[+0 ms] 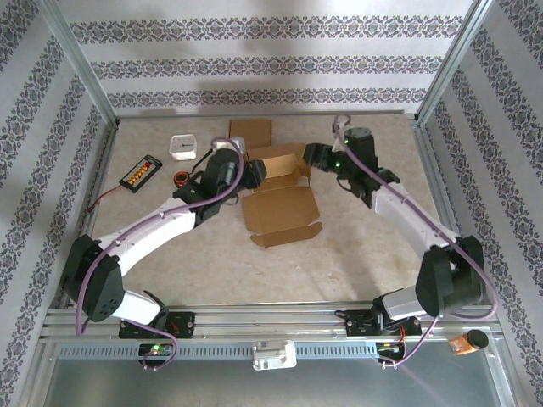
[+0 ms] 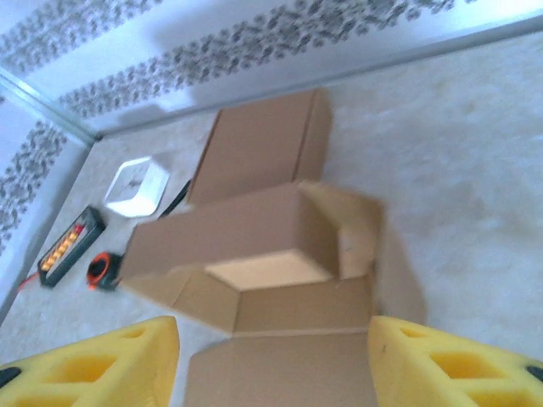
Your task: Fold the paper box
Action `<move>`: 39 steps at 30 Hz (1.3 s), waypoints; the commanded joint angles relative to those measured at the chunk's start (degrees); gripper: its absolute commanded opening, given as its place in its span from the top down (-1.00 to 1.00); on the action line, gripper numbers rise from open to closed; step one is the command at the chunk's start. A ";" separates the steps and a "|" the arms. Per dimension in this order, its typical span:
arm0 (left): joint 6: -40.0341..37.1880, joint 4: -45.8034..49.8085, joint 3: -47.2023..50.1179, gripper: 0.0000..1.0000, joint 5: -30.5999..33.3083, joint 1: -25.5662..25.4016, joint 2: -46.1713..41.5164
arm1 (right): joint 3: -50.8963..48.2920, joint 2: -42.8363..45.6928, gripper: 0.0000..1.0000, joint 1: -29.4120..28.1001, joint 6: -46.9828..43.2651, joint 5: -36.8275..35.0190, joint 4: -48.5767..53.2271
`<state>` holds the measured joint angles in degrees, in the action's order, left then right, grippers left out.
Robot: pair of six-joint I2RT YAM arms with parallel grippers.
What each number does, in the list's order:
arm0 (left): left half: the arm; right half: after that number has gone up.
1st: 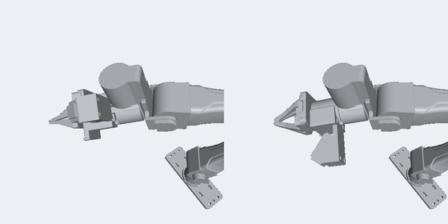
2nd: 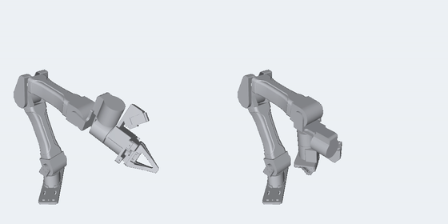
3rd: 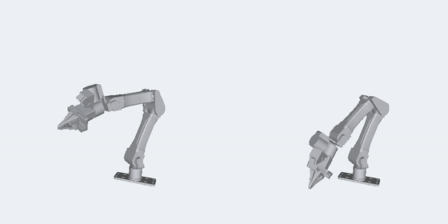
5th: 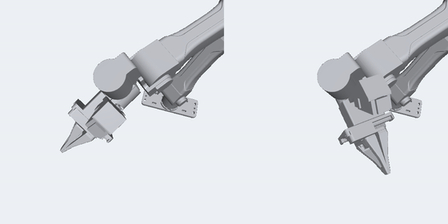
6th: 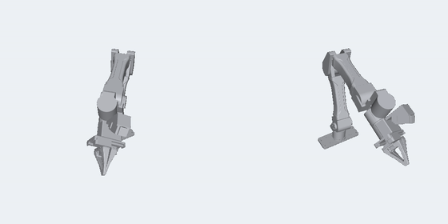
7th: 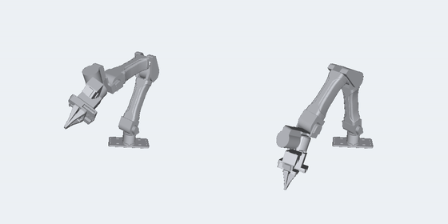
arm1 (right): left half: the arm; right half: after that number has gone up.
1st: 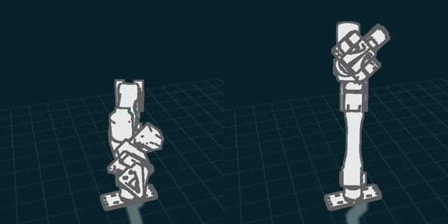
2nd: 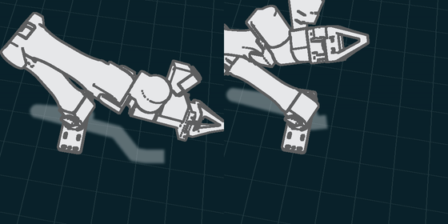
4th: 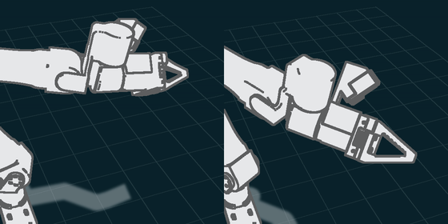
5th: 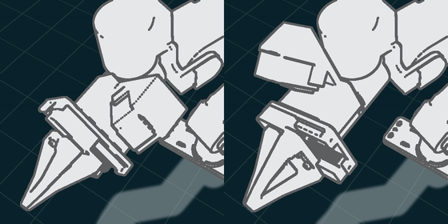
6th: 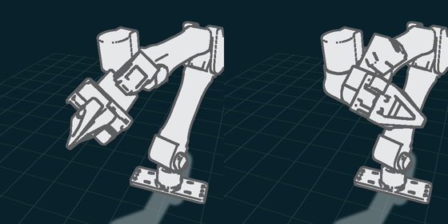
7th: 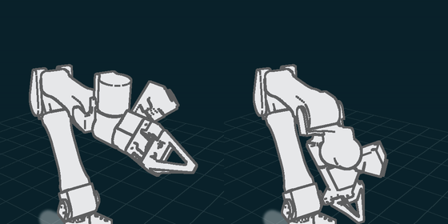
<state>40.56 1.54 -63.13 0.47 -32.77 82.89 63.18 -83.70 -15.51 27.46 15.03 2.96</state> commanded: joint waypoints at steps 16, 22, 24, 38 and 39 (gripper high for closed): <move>5.65 -8.77 -6.82 -0.48 -21.22 13.08 17.17 | 14.62 -26.29 0.39 9.61 12.40 21.01 2.35; 7.77 -11.37 -6.63 -0.40 -22.08 12.93 19.84 | 12.10 -25.64 0.40 6.97 14.28 22.87 1.83; 8.12 -11.69 -6.33 -0.36 -22.35 12.88 20.27 | 11.96 -25.63 0.40 6.02 14.13 23.44 1.87; 6.22 -9.55 -6.55 -0.31 -20.94 12.59 20.20 | 11.08 -26.78 0.43 2.15 8.26 23.19 1.97; 6.20 -9.67 -6.50 -0.31 -20.96 12.57 20.19 | 11.09 -26.85 0.43 1.94 7.53 22.22 1.97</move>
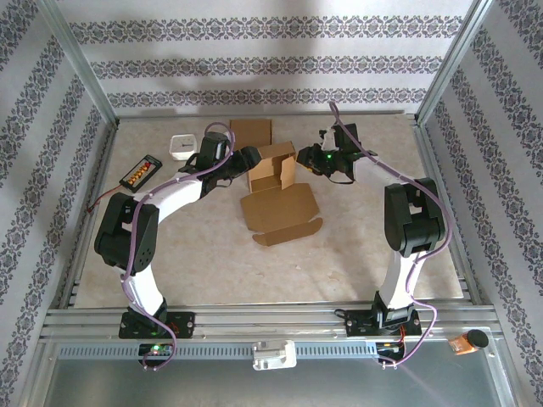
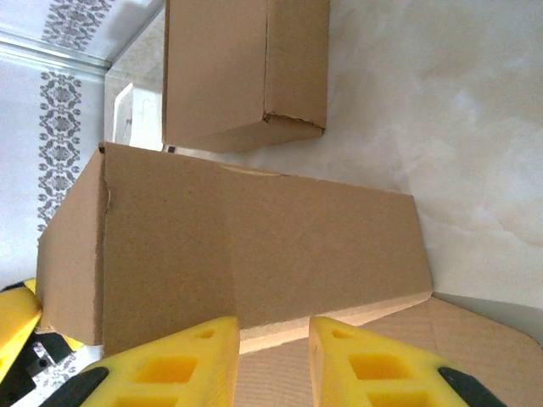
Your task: Fold the paper box
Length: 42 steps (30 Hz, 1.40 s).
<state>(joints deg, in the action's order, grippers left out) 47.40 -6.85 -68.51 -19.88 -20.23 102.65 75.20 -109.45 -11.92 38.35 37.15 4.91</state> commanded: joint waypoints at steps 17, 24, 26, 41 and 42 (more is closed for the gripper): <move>-2.44 0.67 -1.70 -0.31 -0.47 -0.23 0.62 | -3.16 1.96 0.09 -2.78 -41.59 0.10 -3.29; -2.57 1.22 -1.74 -0.31 -0.38 -0.16 0.53 | -3.36 1.60 0.06 -4.72 -50.26 5.04 -4.42; -2.66 1.14 -1.64 -0.31 -0.34 -0.23 0.43 | -3.30 1.69 0.04 -5.24 -51.78 6.06 -3.72; -2.50 0.70 -1.29 -0.31 -0.20 -0.24 0.18 | -16.59 7.94 -0.02 -1.78 -36.77 5.30 -13.65; -2.41 0.70 -1.43 -0.31 -0.39 -0.19 0.25 | -16.70 7.94 -0.02 -1.72 -36.65 5.39 -13.69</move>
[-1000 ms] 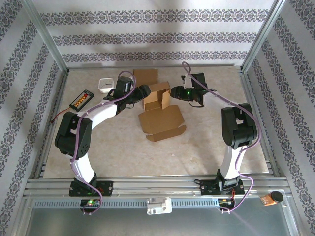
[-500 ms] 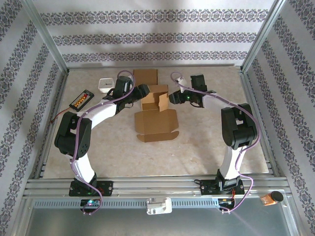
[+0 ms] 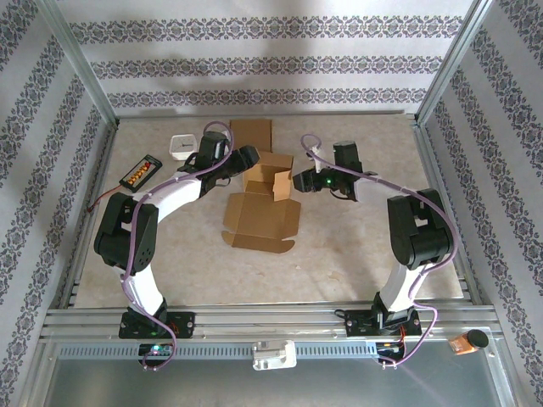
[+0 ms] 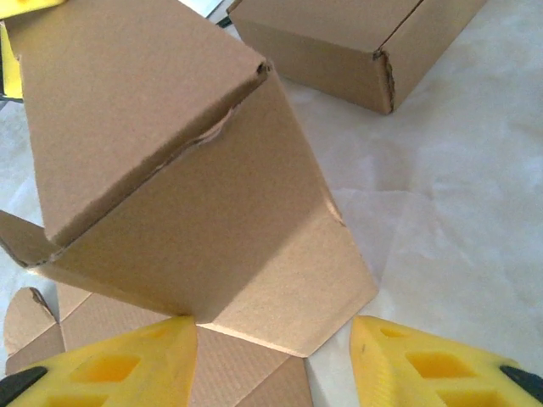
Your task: Fold the paper box
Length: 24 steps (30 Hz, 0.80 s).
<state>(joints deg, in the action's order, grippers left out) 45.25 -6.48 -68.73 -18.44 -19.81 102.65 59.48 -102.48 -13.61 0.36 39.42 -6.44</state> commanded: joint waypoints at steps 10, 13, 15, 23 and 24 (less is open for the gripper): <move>-0.52 0.59 -1.24 -0.31 -1.36 -0.58 0.05 | -7.49 5.60 -0.01 2.22 4.55 3.77 -9.15; -0.47 0.64 -1.45 -0.31 -1.43 -0.60 0.36 | -7.48 5.13 -0.02 1.91 3.91 3.43 -9.25; -0.39 0.51 -1.64 -0.31 -1.52 -0.60 0.51 | -6.68 4.26 -0.02 1.22 3.51 3.52 -8.93; -0.34 0.77 -1.77 -0.31 -2.06 -0.65 0.53 | -3.60 1.16 -0.03 -2.53 2.52 0.60 -8.22; -0.26 0.77 -1.76 -0.31 -2.11 -0.58 0.61 | -3.42 1.01 -0.04 -3.05 2.54 -0.28 -8.13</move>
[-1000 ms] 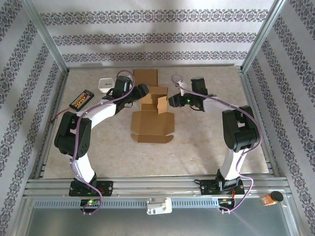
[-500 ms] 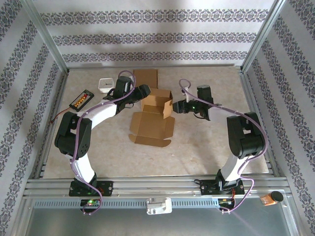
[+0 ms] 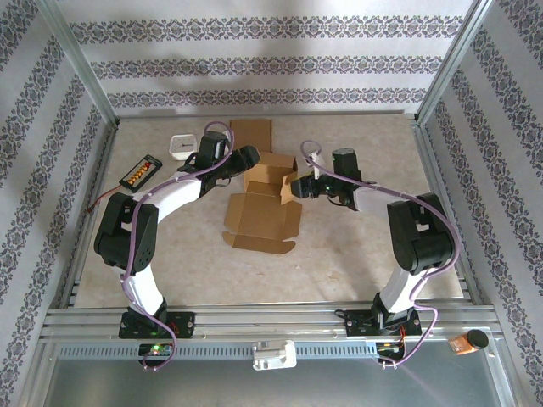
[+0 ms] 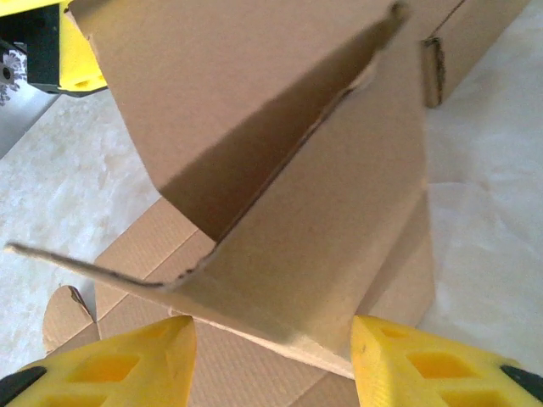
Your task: Fold the paper box
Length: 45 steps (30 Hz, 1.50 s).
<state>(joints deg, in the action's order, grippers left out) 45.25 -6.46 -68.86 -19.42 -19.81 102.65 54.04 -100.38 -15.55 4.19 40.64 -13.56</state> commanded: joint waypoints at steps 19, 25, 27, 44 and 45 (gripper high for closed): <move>-0.78 0.13 -1.72 -0.31 -2.82 -0.82 0.69 | 6.67 -5.91 -0.15 -8.62 2.98 -34.63 -3.93; -1.27 -0.13 -1.33 -0.31 -3.14 -0.73 0.62 | 9.52 -8.45 -0.27 -8.65 1.55 -35.47 -4.63; -1.27 -0.31 -1.20 -0.31 -3.25 -0.70 0.70 | 10.59 -9.46 -0.21 -8.64 0.94 -33.86 -5.46; -1.32 -0.25 -0.97 -0.31 -3.29 -0.61 0.44 | 17.85 -14.36 0.70 -5.42 3.12 -20.46 -3.57; -1.23 -0.35 -0.88 -0.31 -3.39 -0.58 0.44 | 17.79 -14.38 0.80 -5.44 2.83 -20.00 -3.53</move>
<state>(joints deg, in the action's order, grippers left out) 45.04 -6.46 -68.93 -20.93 -19.79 102.72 70.24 -114.74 -20.08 6.46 14.63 -15.88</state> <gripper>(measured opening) 0.655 0.121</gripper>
